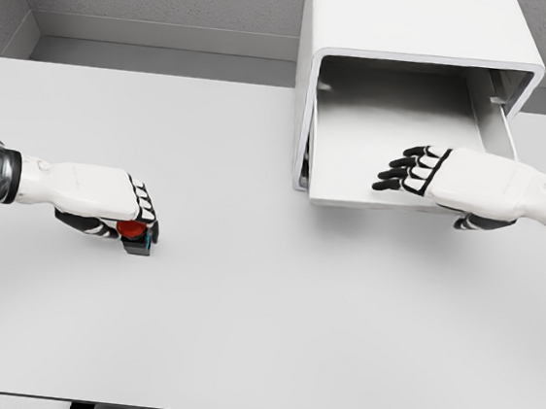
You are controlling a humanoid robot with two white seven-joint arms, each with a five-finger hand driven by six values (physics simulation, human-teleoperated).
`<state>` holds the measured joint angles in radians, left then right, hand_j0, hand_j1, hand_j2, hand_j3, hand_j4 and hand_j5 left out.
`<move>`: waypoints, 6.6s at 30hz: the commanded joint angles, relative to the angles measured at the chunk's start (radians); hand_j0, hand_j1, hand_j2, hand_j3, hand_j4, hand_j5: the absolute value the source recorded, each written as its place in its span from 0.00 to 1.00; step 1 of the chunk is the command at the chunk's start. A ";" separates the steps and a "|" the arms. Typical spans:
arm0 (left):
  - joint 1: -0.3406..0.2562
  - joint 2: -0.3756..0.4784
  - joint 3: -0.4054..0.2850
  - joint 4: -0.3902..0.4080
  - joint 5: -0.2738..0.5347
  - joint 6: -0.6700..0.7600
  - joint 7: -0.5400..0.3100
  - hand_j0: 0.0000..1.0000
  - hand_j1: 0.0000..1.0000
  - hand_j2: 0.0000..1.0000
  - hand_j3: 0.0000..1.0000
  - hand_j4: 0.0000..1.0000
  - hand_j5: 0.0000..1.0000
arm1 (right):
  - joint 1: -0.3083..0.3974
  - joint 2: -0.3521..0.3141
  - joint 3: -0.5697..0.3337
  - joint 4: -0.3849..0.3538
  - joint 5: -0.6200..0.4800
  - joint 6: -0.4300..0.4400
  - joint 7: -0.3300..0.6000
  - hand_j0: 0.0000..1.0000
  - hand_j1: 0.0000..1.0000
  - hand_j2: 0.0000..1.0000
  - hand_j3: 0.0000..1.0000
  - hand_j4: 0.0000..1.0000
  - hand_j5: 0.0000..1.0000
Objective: Slide open multi-storey tabletop storage cabinets and put open load switch and slide close multi-storey tabletop storage cabinets
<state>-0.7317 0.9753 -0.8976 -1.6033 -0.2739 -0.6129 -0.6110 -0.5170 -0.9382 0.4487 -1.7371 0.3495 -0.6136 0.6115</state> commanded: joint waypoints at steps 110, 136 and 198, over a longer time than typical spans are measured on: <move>-0.023 0.060 0.230 0.089 0.420 0.002 0.000 1.00 1.00 1.00 1.00 1.00 1.00 | 0.496 -0.217 -0.369 -0.022 -0.417 0.003 -0.001 0.50 0.50 0.50 0.50 0.50 0.50; 0.000 0.045 0.250 0.089 0.418 0.002 0.000 1.00 1.00 1.00 1.00 1.00 1.00 | 0.210 -0.125 -0.120 0.018 -0.348 0.003 -0.001 0.52 0.52 0.52 0.52 0.52 0.52; 0.233 -0.167 0.448 0.171 0.417 0.002 0.000 1.00 1.00 1.00 1.00 1.00 1.00 | -0.052 -0.021 0.209 0.140 -0.193 0.003 -0.001 1.00 1.00 1.00 1.00 1.00 1.00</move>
<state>-0.4985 0.8075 -0.4494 -1.4324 0.1346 -0.6136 -0.6113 -0.5691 -0.9579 0.6589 -1.5959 0.1627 -0.6135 0.6113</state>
